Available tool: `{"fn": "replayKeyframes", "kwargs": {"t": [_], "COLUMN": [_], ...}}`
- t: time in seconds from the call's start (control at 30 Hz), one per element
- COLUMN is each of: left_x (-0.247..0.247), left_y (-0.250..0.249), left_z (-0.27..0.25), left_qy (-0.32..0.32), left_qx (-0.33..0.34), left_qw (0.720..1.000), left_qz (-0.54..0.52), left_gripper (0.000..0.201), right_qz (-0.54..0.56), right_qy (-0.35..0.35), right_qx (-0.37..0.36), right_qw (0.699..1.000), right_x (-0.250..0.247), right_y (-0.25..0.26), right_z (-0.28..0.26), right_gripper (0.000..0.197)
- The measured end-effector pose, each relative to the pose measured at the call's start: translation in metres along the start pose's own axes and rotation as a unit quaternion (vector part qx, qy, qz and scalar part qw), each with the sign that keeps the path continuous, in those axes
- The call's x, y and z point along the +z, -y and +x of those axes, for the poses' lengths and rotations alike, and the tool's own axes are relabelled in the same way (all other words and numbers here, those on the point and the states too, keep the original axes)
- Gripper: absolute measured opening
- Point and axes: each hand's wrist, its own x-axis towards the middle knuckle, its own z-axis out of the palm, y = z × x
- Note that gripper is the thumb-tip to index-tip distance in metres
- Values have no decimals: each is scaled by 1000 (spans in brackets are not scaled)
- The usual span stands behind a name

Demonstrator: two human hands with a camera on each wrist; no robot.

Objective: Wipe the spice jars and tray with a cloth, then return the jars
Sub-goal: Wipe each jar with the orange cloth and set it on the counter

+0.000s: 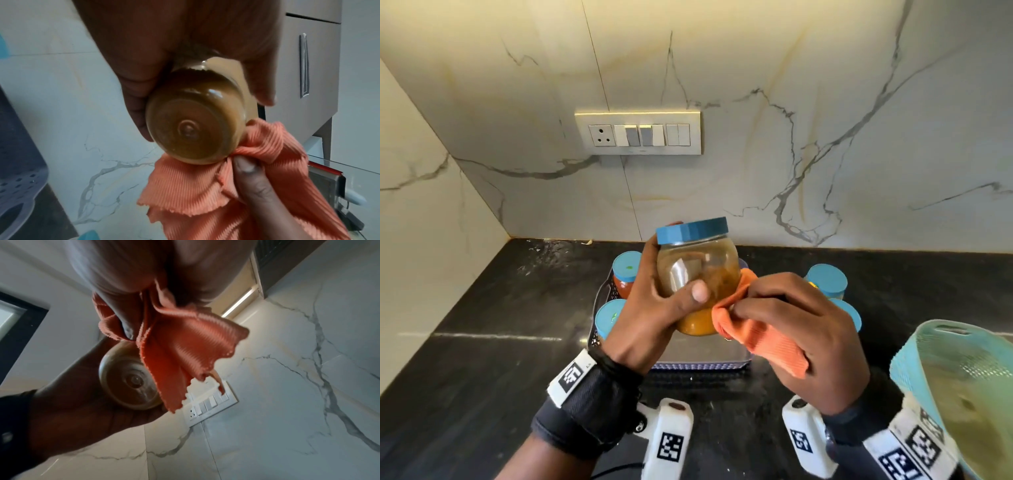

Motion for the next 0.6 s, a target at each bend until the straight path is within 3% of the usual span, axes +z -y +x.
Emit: {"fn": "replayKeyframes", "kwargs": {"t": [0.1, 0.27, 0.43, 0.53, 0.6], "left_x": [4, 10, 5, -2, -2], "left_y": [-5, 2, 6, 7, 10], "left_z": [2, -3, 3, 1, -2], "left_qy": [9, 10, -39, -37, -19], "left_qx": [-2, -11, 27, 27, 21], "left_qw": [1000, 998, 999, 999, 999], "left_qz": [28, 53, 3, 22, 31], "left_gripper": [103, 92, 85, 86, 90], "right_qz": [-3, 41, 34, 28, 39], "right_qy": [-20, -113, -75, -35, -57], "right_qx": [-4, 71, 66, 66, 71], "right_qw": [1000, 990, 994, 997, 995], "right_x": [-6, -15, 0, 11, 8], "right_y": [3, -4, 4, 4, -1], "right_z": [7, 29, 1, -22, -14], "right_gripper": [26, 21, 30, 33, 26]}}
